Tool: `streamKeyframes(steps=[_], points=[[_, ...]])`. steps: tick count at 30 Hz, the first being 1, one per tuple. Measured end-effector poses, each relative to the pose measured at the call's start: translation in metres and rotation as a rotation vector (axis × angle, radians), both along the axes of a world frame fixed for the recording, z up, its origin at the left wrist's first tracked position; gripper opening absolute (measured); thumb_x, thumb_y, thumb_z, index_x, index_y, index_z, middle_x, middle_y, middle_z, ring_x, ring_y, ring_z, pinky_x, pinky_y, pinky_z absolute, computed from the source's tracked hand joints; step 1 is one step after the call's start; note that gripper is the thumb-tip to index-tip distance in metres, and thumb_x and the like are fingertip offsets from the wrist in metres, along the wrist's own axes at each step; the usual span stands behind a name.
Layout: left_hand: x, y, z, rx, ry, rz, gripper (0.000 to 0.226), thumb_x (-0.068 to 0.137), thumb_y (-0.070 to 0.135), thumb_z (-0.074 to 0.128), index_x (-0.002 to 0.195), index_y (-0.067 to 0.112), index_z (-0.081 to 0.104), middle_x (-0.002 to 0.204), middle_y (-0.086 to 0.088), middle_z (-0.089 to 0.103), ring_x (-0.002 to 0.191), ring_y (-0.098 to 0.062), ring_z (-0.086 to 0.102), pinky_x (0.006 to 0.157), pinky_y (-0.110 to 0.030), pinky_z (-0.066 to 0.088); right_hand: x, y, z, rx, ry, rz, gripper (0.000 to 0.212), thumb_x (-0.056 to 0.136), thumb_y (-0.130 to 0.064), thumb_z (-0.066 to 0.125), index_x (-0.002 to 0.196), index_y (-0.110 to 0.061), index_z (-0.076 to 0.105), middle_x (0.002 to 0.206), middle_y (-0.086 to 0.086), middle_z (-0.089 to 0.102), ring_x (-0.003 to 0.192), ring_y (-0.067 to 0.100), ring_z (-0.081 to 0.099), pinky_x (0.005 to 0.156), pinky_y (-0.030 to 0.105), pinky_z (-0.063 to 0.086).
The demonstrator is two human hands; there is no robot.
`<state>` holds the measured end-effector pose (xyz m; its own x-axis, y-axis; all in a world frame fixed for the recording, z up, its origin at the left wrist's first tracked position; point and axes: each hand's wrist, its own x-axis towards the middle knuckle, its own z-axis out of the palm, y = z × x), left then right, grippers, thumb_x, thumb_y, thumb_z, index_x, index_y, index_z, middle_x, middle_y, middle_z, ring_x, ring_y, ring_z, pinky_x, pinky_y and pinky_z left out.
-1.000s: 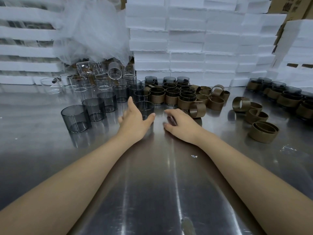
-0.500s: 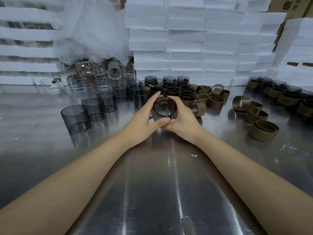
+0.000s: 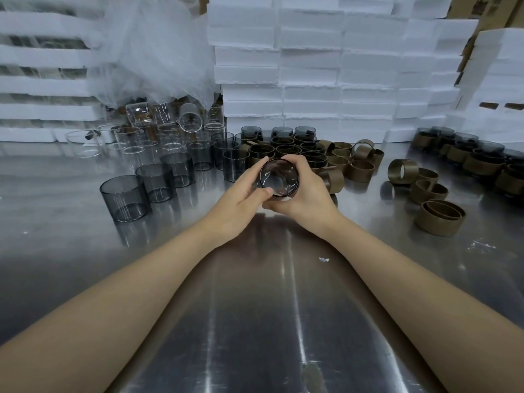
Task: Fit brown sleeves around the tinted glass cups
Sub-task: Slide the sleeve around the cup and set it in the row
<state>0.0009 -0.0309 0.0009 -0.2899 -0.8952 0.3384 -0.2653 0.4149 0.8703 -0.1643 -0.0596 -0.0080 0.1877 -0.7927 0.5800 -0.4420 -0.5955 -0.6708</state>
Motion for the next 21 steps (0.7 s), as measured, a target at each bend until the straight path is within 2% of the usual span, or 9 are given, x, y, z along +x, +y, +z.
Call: streamKeyframes(steps=[3,8,11,13,15,18,21], points=[[0.0009,-0.0001,-0.0009,0.014,-0.006,0.01,0.05,0.104,0.018,0.038,0.153,0.028,0.029,0.15,0.006,0.043,0.136,-0.005,0.041,0.118,-0.037,0.03,-0.0009,-0.0017,-0.0002,-0.007,0.012,0.018,0.077,0.06,-0.014,0.09,0.115,-0.036,0.04,0.102,-0.023,0.061,0.1,-0.012,0.057,0.083,0.004,0.042],[0.001,-0.0014,-0.0035,-0.012,-0.035,0.01,0.046,0.106,0.034,0.031,0.152,0.034,0.028,0.156,0.012,0.033,0.143,0.0,0.028,0.122,-0.033,0.02,-0.0034,-0.0021,-0.0006,-0.052,0.07,0.057,0.076,0.063,-0.007,0.087,0.118,-0.03,0.039,0.107,-0.023,0.056,0.104,-0.013,0.054,0.088,0.006,0.04],[0.0012,-0.0037,-0.0043,-0.015,-0.032,0.005,0.053,0.1,0.05,0.026,0.151,0.033,0.03,0.154,0.012,0.037,0.143,-0.002,0.03,0.121,-0.036,0.023,-0.0033,-0.0014,-0.0013,-0.103,0.105,0.08,0.075,0.066,-0.005,0.084,0.118,-0.033,0.038,0.108,-0.024,0.054,0.103,-0.014,0.053,0.088,0.005,0.039],[0.0008,-0.005,-0.0026,0.007,0.011,-0.008,0.046,0.102,0.047,0.026,0.146,0.038,0.035,0.143,0.01,0.048,0.135,-0.005,0.043,0.114,-0.035,0.035,-0.0022,-0.0006,-0.0008,-0.145,0.111,0.091,0.069,0.07,-0.007,0.082,0.121,-0.031,0.041,0.113,-0.023,0.053,0.107,-0.01,0.054,0.092,0.009,0.041],[-0.0002,-0.0056,-0.0003,0.056,0.084,-0.004,0.031,0.105,0.039,0.03,0.134,0.041,0.042,0.123,0.006,0.059,0.119,-0.009,0.056,0.1,-0.033,0.048,-0.0015,-0.0007,-0.0001,-0.191,0.141,0.101,0.06,0.076,-0.006,0.078,0.126,-0.019,0.047,0.12,-0.011,0.056,0.113,0.001,0.055,0.098,0.024,0.046],[-0.0016,-0.0067,0.0023,0.139,0.124,0.04,0.022,0.104,0.038,0.038,0.112,0.029,0.056,0.106,0.001,0.064,0.106,-0.019,0.063,0.099,-0.041,0.049,-0.0015,-0.0009,0.0009,-0.265,0.205,0.11,0.054,0.08,-0.003,0.073,0.129,-0.01,0.05,0.126,0.001,0.057,0.117,0.014,0.057,0.099,0.036,0.047],[-0.0018,-0.0053,0.0041,0.172,0.125,0.07,0.027,0.101,0.042,0.043,0.104,0.02,0.059,0.099,0.002,0.067,0.093,-0.012,0.065,0.092,-0.032,0.05,-0.0003,0.0002,0.0035,-0.3,0.233,0.116,0.053,0.08,-0.005,0.074,0.128,-0.013,0.053,0.127,-0.001,0.057,0.118,0.016,0.056,0.099,0.039,0.047]])
